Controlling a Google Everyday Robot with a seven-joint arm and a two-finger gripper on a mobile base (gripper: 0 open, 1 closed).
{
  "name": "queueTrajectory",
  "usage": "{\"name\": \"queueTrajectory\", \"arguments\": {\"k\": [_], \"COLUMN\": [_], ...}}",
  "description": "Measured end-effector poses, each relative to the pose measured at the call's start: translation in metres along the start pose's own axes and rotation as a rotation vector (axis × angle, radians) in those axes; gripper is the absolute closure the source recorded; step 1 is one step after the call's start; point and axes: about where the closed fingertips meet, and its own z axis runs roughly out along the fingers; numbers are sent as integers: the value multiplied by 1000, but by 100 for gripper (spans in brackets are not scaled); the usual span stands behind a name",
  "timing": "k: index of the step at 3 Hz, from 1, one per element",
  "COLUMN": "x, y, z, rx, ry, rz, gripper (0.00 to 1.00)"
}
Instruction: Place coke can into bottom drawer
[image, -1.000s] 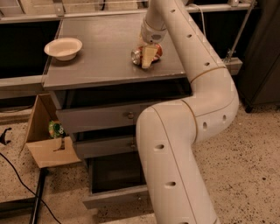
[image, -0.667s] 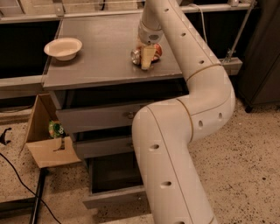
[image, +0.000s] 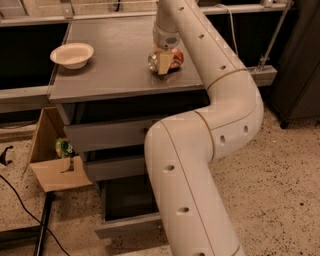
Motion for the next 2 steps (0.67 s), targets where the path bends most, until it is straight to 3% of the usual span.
{"name": "queueTrajectory", "arguments": {"k": [1,2], "x": [-7,-8], "y": [-6,-11], "z": [-10,-5], "rx": [19,35], "ry": [17,12], "rz": [-16,-16], "gripper": [100,100]}}
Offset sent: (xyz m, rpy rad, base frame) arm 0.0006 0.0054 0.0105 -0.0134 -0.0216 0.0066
